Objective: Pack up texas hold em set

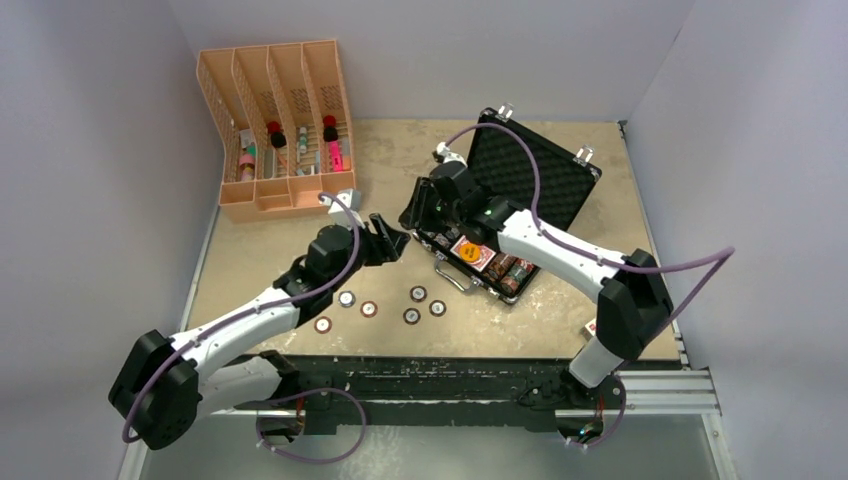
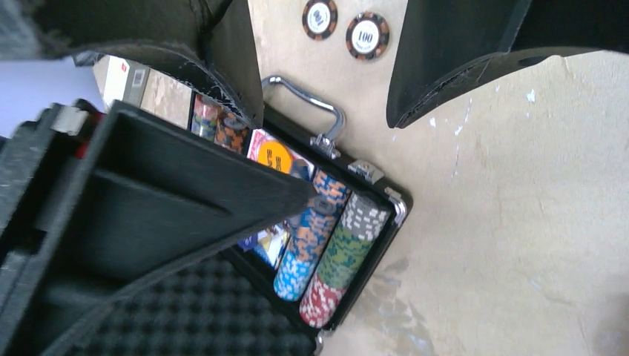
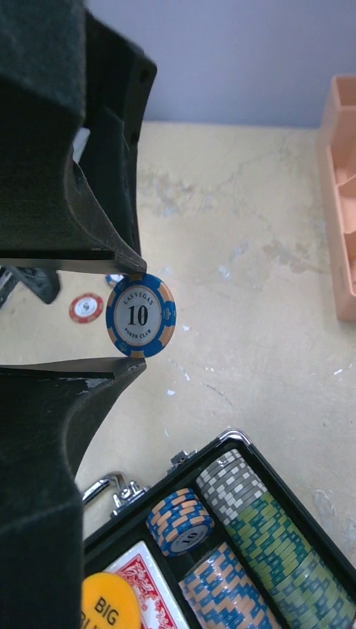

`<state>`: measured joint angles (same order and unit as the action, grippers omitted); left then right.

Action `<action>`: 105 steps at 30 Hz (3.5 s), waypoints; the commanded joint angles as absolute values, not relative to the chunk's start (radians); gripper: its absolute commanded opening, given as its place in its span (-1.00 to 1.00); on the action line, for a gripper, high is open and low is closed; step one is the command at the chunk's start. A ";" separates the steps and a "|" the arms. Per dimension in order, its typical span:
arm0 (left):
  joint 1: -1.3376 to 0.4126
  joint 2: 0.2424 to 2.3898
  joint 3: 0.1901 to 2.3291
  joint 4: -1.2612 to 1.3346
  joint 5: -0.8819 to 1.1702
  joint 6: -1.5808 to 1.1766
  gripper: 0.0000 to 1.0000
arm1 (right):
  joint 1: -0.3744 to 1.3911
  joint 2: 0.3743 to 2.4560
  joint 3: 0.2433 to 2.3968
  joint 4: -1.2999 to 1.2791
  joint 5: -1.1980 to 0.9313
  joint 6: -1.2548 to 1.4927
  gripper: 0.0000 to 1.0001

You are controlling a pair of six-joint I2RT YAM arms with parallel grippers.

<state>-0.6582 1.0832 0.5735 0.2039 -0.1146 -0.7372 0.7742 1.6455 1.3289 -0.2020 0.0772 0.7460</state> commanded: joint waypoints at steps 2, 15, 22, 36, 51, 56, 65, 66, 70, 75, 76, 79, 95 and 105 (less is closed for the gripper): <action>-0.664 1.089 0.496 0.530 -0.233 -0.719 0.18 | 0.748 1.537 1.274 -0.080 0.044 0.904 -0.29; -0.663 1.130 0.492 0.772 -0.057 -0.721 0.08 | 0.721 1.509 1.253 -0.039 -0.057 0.960 -0.30; -0.663 1.143 0.507 0.768 -0.160 -0.749 -0.38 | 0.715 1.506 1.244 -0.030 -0.086 0.966 -0.32; -0.664 1.153 0.547 0.747 -0.208 -0.641 -1.00 | 0.674 1.480 1.213 0.047 -0.173 0.872 0.05; -0.501 1.037 0.838 0.333 0.387 -0.682 -1.00 | 0.560 1.177 1.139 0.286 -0.554 0.338 0.47; -0.454 0.997 0.854 0.411 0.549 -0.710 -1.00 | 0.561 1.166 1.151 0.278 -0.624 0.358 0.46; -0.454 0.977 0.857 0.516 0.678 -0.736 -1.00 | 0.561 1.198 1.177 0.364 -0.816 0.385 0.26; -0.454 0.975 0.855 0.518 0.679 -0.734 -1.00 | 0.559 1.204 1.179 0.370 -0.829 0.387 0.22; -0.454 0.974 0.852 0.533 0.704 -0.745 -1.00 | 0.561 1.248 1.188 0.377 -0.899 0.392 -0.12; -0.454 0.971 0.845 0.533 0.705 -0.742 -1.00 | 0.561 1.275 1.187 0.440 -0.946 0.427 -0.75; -0.454 0.970 0.842 0.530 0.703 -0.739 -1.00 | 0.561 1.276 1.185 0.442 -0.951 0.439 -0.92; -0.454 0.965 0.844 0.466 0.659 -0.695 -1.00 | 0.560 1.268 1.179 0.441 -0.920 0.434 -1.00; -0.454 0.949 0.896 -0.188 -0.294 -0.530 -0.04 | 0.565 1.458 1.174 -0.045 -0.216 0.029 -1.00; -0.454 0.991 0.889 -0.214 -0.314 -0.524 -0.10 | 0.582 1.625 1.176 -0.093 -0.069 -0.029 -1.00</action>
